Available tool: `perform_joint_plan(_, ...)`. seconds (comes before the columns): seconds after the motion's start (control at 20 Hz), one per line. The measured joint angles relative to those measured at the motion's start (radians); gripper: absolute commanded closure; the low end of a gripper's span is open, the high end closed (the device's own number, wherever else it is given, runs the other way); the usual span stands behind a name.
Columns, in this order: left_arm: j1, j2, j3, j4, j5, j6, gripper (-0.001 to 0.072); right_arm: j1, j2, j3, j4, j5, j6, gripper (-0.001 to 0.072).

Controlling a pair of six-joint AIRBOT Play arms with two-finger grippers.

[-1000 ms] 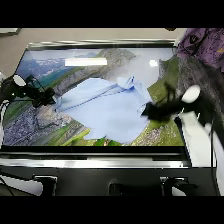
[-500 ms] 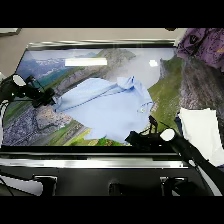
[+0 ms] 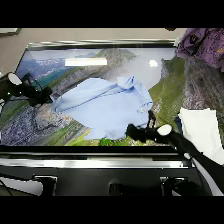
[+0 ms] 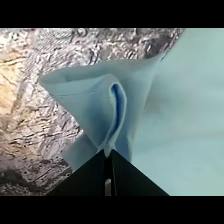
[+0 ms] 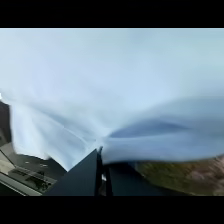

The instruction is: Fold the clothes and pants, and hang the long-sleeved shirts on hangers.

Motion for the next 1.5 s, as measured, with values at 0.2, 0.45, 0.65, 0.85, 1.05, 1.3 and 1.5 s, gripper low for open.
perform_joint_plan(0.2,0.042,0.083,0.125,-0.003,-0.043,0.063,0.0696,-0.13,0.038,0.292,-0.079,0.129,-0.029,0.068)
perform_joint_plan(0.45,0.098,0.306,0.291,-0.005,-0.07,0.094,0.0696,-0.306,0.059,0.83,-0.16,0.351,0.002,0.0679)
perform_joint_plan(0.65,0.139,0.556,0.334,-0.005,-0.095,0.1,0.0695,-0.388,0.092,1.241,-0.183,0.562,0.063,0.0679)
perform_joint_plan(0.85,0.173,0.79,0.346,0.039,-0.112,0.07,0.0695,-0.41,0.201,1.437,-0.209,0.667,0.14,0.0679)
perform_joint_plan(1.05,0.188,0.903,0.348,0.133,-0.113,0.013,0.0695,-0.415,0.288,1.489,-0.312,0.686,0.231,0.0679)
perform_joint_plan(1.3,0.192,0.825,0.325,0.167,-0.112,-0.01,0.0695,-0.417,0.224,1.478,-0.447,0.657,0.298,0.0679)
perform_joint_plan(1.5,0.18,0.621,0.276,0.17,-0.109,-0.015,0.0694,-0.416,0.014,1.443,-0.5,0.656,0.307,0.0679)
